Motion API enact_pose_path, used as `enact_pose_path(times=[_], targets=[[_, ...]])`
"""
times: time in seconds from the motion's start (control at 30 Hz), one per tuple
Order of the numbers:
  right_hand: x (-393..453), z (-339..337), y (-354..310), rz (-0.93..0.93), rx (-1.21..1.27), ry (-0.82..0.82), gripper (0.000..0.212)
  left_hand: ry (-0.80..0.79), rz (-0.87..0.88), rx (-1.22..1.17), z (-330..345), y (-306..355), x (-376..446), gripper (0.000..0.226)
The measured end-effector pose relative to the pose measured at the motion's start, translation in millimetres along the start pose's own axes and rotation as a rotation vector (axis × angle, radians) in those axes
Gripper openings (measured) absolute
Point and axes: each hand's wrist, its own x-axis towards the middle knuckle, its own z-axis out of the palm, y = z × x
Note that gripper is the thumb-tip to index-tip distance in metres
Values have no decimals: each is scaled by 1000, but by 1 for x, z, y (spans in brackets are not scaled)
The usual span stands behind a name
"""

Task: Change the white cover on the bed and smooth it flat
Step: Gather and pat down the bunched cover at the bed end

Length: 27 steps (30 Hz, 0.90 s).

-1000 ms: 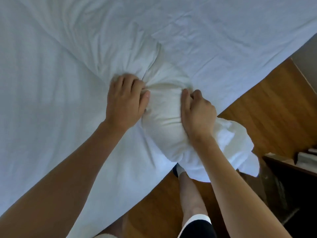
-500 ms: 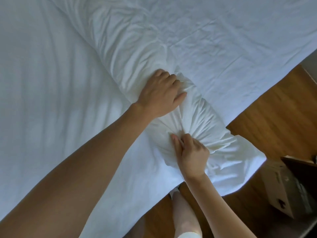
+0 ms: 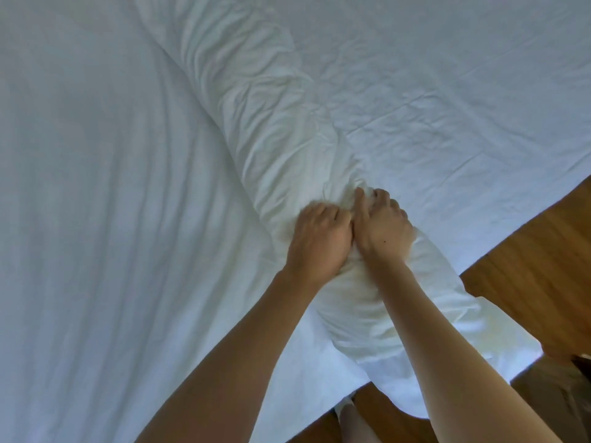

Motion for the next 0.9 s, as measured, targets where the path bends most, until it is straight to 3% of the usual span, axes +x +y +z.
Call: enact_pose_path(times=[0.13,0.23,0.43,0.57,0.67,0.77,0.83,0.9], targets=[[2,1,16,-40,-37,60,63,-32,52,-75,-9,-2,-9,22],[8,-5,22,-38,-18,82,59,-24,49,-118,-16,0,7,13],[10,-8,35,-49,17,92,51,-34,118,65,-8,-10,65,28],[14,3,41,-55,56,128,54,-82,299,159,7,-25,91,20],[9,13,43,-92,65,245,54,-191,502,170,20,-30,108,11],[-3,24,40,-168,48,371,45,-335,611,264,23,-40,133,46],[-12,30,38,-194,64,433,45,-474,566,383,14,-59,151,70],[-23,36,35,-213,42,537,47,-578,485,500,7,-83,166,75]])
